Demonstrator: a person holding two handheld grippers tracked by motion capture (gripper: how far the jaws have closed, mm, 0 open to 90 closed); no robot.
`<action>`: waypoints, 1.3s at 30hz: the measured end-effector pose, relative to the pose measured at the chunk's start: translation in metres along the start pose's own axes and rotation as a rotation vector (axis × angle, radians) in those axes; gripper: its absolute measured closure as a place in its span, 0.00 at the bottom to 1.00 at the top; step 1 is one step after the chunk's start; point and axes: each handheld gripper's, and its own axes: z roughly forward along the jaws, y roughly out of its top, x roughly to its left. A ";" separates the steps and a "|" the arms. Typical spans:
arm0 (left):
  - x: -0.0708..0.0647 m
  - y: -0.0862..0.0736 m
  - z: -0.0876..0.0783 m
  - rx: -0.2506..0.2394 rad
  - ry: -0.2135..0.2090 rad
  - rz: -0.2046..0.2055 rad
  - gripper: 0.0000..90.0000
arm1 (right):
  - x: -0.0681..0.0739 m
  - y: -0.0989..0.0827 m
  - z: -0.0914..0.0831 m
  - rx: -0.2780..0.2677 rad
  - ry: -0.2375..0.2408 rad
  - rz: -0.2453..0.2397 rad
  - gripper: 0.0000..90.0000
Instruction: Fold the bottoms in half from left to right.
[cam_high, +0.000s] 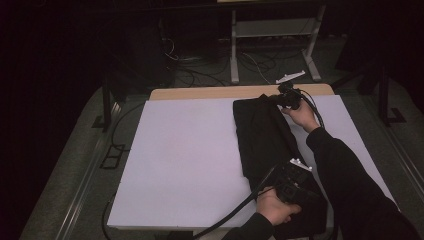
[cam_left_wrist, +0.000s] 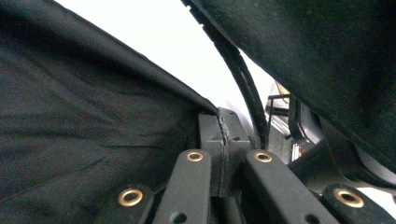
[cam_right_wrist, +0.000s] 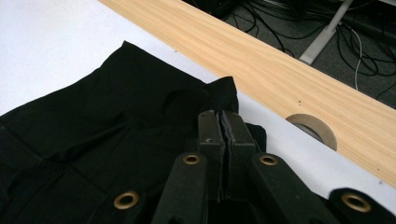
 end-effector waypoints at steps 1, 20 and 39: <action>0.001 0.001 0.001 0.001 -0.003 -0.002 0.99 | 0.000 0.000 0.000 -0.001 -0.002 -0.003 0.96; -0.006 0.003 -0.010 -0.165 -0.006 0.081 0.51 | -0.010 -0.014 -0.029 0.037 0.009 0.135 0.47; 0.007 -0.002 -0.059 -0.232 0.126 0.152 0.16 | -0.008 -0.026 -0.069 -0.004 0.065 0.223 0.03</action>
